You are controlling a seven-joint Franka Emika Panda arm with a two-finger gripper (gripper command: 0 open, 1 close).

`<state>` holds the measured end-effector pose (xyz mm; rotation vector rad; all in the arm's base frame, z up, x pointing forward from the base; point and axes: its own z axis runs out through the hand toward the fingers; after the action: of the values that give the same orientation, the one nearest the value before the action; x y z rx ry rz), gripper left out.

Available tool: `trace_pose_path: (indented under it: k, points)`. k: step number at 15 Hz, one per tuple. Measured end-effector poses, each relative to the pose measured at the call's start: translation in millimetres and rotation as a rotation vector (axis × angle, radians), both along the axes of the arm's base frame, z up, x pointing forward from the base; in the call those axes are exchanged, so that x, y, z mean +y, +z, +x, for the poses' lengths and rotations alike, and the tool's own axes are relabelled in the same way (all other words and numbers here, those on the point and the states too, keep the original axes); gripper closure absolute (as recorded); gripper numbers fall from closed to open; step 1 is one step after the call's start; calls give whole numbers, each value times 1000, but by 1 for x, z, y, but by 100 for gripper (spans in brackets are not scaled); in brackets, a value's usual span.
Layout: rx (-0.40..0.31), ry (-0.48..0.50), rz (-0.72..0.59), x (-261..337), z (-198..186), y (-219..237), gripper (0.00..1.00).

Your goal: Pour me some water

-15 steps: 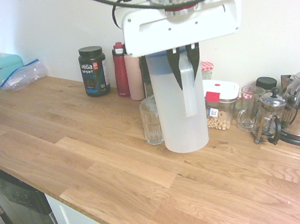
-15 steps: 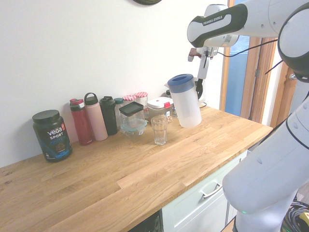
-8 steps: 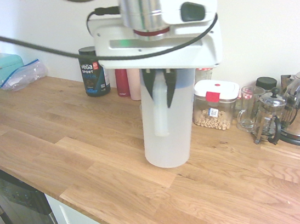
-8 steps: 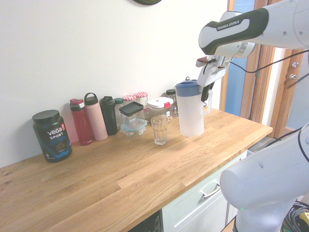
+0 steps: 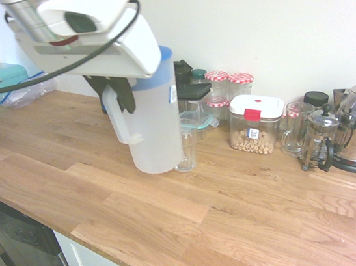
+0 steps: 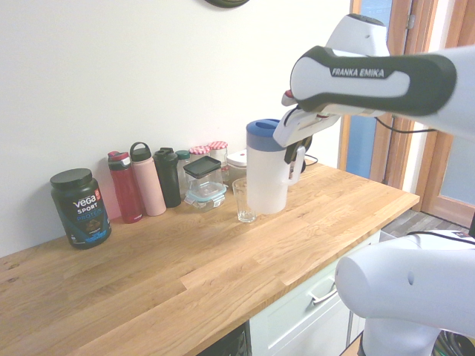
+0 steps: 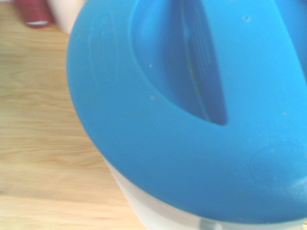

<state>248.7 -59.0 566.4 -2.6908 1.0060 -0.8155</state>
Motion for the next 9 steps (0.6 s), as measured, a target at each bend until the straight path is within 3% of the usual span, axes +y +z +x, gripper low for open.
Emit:
trace_pose_path:
  k: [5, 9]
  points:
    - [-56, 62, -31, 116, -40, 18, 100]
    - [-76, 20, -37, 177, -8, -12, 100]
